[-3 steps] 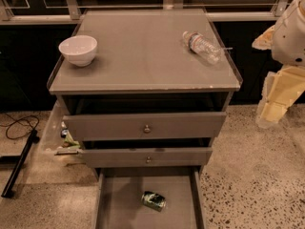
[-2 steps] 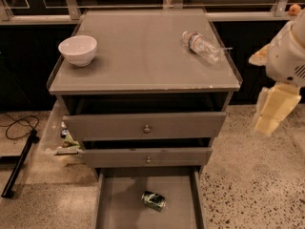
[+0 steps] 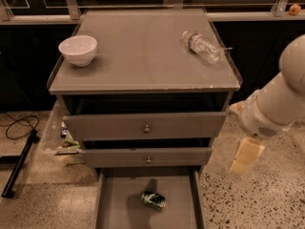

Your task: Pick green can from bottom drawer and place on counter

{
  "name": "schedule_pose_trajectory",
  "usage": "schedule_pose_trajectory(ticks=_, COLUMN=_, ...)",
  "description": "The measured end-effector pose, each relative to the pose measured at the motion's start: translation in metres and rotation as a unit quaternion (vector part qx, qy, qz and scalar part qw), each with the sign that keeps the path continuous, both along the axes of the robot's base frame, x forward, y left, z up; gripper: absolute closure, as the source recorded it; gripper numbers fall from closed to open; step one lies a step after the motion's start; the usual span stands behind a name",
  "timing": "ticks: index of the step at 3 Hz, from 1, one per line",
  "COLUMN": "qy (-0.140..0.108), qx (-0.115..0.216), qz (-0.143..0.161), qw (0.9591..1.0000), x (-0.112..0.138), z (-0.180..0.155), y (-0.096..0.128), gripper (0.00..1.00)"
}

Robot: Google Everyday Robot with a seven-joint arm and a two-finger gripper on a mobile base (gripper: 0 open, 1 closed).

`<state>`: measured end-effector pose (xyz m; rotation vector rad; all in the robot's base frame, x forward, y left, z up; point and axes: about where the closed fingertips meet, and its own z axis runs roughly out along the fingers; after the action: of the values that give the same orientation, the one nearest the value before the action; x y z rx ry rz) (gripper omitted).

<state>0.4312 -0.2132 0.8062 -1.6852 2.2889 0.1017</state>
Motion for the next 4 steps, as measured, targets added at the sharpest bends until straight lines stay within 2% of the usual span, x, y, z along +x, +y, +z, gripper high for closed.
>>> schedule_pose_trajectory(ticks=1, qy=0.011, qx=0.001, qz=-0.005, qw=0.9999, x=-0.002, z=-0.073, y=-0.001, gripper=0.00)
schedule_pose_trajectory(ticks=2, qy=0.024, qx=0.018, qz=-0.020, qw=0.9994, x=-0.001, z=-0.144, y=-0.005, gripper=0.00)
schedule_pose_trajectory(ticks=3, qy=0.024, qx=0.018, qz=-0.020, qw=0.9993, x=-0.001, z=-0.144, y=-0.005, gripper=0.00)
schedule_pose_trajectory(ticks=4, qy=0.044, qx=0.048, qz=-0.027, qw=0.9975, x=-0.002, z=-0.184, y=0.001, gripper=0.00)
